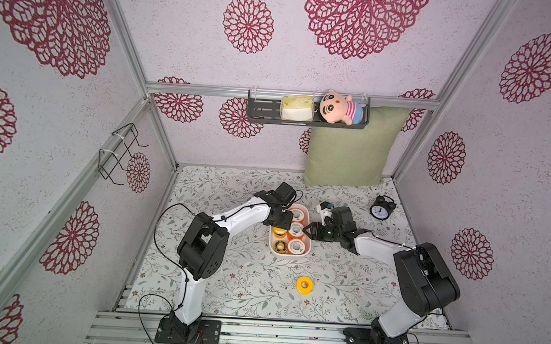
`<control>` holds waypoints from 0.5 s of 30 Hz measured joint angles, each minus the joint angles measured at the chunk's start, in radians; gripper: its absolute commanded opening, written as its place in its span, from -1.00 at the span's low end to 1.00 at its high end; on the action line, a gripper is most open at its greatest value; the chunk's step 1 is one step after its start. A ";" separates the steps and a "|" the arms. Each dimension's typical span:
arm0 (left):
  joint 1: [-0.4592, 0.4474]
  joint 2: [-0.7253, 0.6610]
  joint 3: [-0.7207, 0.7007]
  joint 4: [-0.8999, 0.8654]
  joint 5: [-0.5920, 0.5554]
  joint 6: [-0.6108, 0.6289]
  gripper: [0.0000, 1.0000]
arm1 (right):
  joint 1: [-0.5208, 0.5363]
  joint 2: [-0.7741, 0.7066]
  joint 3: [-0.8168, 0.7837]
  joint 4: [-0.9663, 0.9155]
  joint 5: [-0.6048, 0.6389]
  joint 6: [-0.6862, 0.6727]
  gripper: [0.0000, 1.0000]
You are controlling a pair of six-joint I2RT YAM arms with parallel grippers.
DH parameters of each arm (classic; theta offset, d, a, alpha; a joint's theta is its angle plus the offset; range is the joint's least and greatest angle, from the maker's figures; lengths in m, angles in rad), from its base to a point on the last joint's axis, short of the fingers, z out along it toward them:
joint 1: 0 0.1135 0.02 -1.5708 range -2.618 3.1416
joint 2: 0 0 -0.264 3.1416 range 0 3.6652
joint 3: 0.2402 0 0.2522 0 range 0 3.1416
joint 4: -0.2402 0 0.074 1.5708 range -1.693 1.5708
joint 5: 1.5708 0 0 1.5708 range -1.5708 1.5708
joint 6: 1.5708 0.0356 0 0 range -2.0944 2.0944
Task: Put the sealing tape into the storage box
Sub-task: Place the sealing tape in the storage box.
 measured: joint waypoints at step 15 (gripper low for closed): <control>-0.013 0.008 0.015 -0.032 -0.040 0.010 0.27 | 0.000 0.000 0.000 0.000 0.000 0.000 -0.23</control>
